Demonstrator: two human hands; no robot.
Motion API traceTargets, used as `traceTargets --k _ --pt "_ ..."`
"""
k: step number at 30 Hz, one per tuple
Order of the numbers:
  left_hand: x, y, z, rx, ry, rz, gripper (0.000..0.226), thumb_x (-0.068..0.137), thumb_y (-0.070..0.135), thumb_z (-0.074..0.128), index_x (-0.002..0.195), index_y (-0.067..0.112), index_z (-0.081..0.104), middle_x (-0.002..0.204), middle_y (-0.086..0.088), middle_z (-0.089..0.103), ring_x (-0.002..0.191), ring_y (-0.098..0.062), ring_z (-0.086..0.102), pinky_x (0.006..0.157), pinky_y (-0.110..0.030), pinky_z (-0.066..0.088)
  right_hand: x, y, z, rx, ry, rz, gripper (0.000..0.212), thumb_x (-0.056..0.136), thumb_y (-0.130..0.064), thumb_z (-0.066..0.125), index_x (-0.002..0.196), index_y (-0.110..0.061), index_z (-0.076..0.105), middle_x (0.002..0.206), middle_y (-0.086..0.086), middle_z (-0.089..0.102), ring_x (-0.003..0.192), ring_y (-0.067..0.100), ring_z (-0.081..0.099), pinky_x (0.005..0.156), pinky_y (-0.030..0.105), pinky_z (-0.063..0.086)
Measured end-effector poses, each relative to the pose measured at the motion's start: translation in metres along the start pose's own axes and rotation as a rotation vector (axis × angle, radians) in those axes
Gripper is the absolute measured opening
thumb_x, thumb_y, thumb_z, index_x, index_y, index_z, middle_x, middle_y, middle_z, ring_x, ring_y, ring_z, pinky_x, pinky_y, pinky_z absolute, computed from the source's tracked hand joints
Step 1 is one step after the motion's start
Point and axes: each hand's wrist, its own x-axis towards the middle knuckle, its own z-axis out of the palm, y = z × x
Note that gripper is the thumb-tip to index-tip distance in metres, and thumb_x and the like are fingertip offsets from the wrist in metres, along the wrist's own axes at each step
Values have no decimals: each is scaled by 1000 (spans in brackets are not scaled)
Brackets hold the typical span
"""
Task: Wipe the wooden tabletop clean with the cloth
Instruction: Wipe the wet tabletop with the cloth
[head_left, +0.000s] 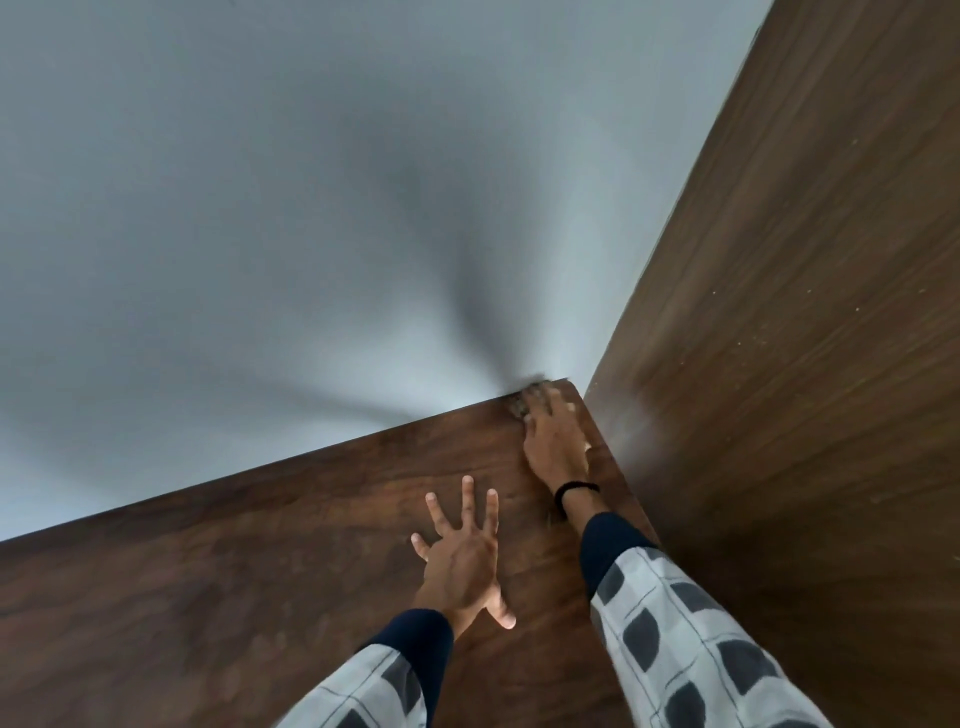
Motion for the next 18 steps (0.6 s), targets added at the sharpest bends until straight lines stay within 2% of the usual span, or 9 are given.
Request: traceTargets --k 3,5,7,10,15,18 --pt "-2 1 -1 6 -10 9 158 55 46 95 151 28 -29 149 0 -50 136 -53 -35 107 -80 8 -9 3 6 -68 -104 -295 47 106 -15 43 153 -19 45 162 4 34 148 24 34 124 40 25" --pt "-4 1 -2 -1 -2 17 157 56 47 94 152 28 -28 150 0 -49 137 -53 -34 107 -79 9 2 21 -6 -117 -93 -335 47 106 -14 43 153 -19 45 162 6 35 147 25 36 124 36 24" --pt "-7 0 -3 -6 9 23 155 57 45 94 153 27 -27 151 -1 -48 137 -53 -34 108 -79 9 11 37 -19 -48 -24 -187 46 105 -11 45 151 -15 48 162 8 35 146 27 37 123 35 26" --pt "-9 -1 -4 -7 17 41 154 59 45 94 153 26 -26 152 -2 -47 137 -53 -34 108 -79 8 18 40 -24 11 -8 20 47 107 -13 43 154 -17 43 167 3 26 151 23 28 125 35 22" --pt "-4 -4 1 2 37 51 156 56 48 94 153 27 -27 152 -2 -46 136 -53 -34 107 -79 9 -20 40 -13 -89 -32 -36 48 109 -19 39 157 -20 37 168 4 22 154 21 22 125 35 13" --pt "-2 -5 5 6 38 47 157 55 49 94 153 27 -27 152 -1 -47 136 -53 -34 107 -79 9 -71 51 -7 -137 -12 20 48 109 -22 37 157 -24 36 167 5 24 154 24 24 124 37 18"
